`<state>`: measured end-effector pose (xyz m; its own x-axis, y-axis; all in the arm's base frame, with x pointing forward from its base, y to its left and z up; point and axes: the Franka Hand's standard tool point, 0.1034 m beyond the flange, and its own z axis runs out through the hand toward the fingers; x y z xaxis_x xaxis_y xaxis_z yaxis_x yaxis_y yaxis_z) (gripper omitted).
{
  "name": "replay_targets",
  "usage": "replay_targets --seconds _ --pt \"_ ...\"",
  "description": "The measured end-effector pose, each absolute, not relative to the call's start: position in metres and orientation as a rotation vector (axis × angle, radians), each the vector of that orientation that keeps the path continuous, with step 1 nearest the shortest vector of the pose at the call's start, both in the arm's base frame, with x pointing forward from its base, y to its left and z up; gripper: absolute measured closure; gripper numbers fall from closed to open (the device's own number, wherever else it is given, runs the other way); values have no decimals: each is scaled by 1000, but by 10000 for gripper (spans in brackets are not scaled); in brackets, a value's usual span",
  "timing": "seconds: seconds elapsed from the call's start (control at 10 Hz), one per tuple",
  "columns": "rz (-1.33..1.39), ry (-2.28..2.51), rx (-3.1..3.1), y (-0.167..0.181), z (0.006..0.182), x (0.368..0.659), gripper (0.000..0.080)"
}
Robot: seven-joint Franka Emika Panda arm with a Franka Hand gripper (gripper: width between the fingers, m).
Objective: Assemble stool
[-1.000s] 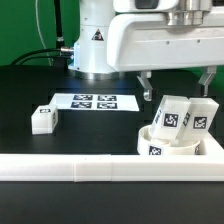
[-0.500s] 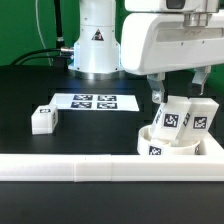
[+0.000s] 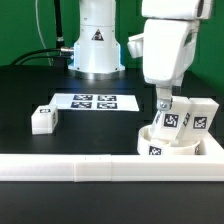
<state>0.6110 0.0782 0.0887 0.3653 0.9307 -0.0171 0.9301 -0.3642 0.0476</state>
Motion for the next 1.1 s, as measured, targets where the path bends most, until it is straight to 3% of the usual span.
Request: replay_targets --seconds 0.4,0.6,0.9,1.1 --pt "-22 1967 2345 75 85 611 150" --pt "-21 1941 2366 74 85 611 435" --pt "-20 1894 2402 73 85 611 465" --pt "-5 1614 2606 72 85 610 465"
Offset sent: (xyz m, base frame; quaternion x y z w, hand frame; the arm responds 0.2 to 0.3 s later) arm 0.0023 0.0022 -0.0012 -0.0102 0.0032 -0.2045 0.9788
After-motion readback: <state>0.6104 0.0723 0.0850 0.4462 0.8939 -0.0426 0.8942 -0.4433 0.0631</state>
